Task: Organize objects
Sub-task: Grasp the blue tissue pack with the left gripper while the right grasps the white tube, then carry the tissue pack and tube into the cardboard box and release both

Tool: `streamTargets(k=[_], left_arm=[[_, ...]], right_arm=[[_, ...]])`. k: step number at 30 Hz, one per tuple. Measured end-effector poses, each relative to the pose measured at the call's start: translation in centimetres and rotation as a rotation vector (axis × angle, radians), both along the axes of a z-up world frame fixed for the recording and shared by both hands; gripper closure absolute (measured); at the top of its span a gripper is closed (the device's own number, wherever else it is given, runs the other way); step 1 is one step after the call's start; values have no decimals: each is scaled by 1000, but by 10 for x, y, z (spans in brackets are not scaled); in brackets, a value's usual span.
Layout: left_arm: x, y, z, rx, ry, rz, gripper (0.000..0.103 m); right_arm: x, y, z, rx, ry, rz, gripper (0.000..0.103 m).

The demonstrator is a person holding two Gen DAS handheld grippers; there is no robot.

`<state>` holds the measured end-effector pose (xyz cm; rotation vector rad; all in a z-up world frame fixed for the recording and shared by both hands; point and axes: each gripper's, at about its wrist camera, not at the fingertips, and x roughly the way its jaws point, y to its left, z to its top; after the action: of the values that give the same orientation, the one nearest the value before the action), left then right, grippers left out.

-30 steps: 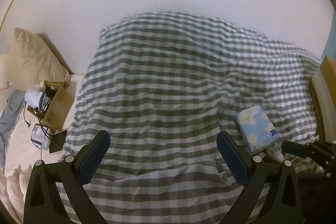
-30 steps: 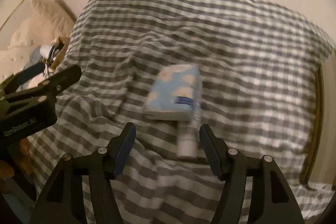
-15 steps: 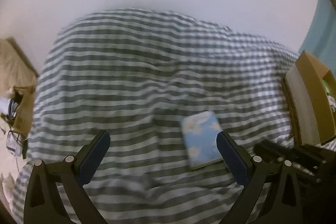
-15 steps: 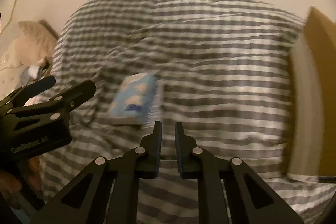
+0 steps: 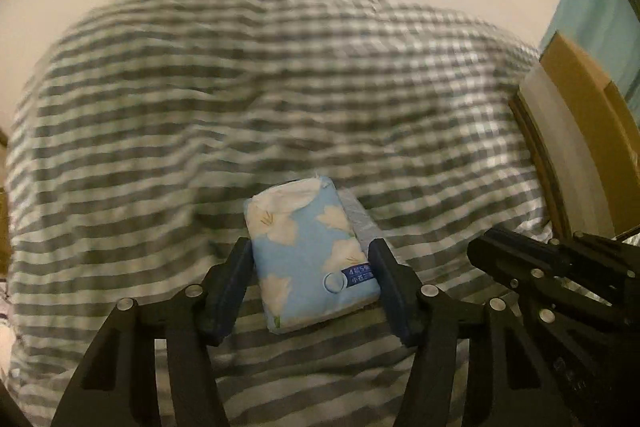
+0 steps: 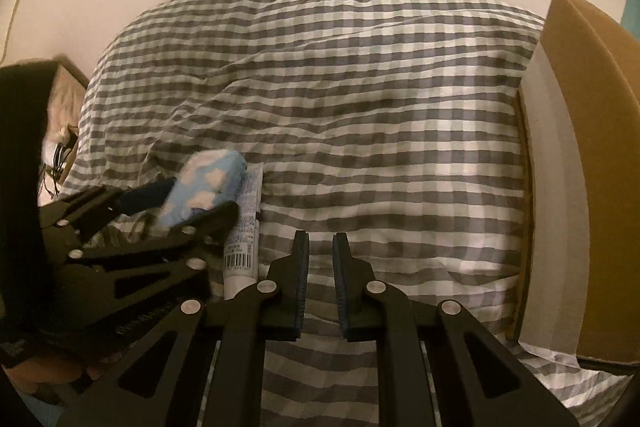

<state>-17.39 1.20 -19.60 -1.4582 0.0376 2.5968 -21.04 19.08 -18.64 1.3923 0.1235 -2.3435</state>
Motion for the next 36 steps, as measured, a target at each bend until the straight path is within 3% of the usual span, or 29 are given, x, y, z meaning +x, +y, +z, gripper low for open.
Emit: streamTargets(k=[4, 8, 15, 18, 19, 22, 27, 31, 36], left_arm=[[13, -23, 13, -43, 38, 63, 43], [14, -36, 9, -104, 25, 99, 43], [10, -49, -6, -63, -15, 133, 43], [13, -47, -6, -66, -17, 128, 43], [14, -47, -4, -66, -13, 127, 43], [27, -48, 8, -78, 5, 123, 43], [55, -50, 62, -99, 86, 117, 43], [80, -35, 128, -98, 209, 108, 43], [113, 11, 204, -56, 376, 42, 43]], right_arm=[[4, -7, 2, -17, 14, 46, 89], [7, -32, -1, -10, 19, 129, 75], [-5, -59, -28, 55, -62, 173, 64], [-6, -62, -34, 71, -77, 173, 65], [-4, -61, -32, 68, -65, 172, 78], [5, -58, -20, 58, -12, 169, 79], [42, -48, 37, 84, 129, 202, 79], [77, -21, 103, 86, 255, 209, 79], [118, 35, 199, 64, 428, 160, 79]])
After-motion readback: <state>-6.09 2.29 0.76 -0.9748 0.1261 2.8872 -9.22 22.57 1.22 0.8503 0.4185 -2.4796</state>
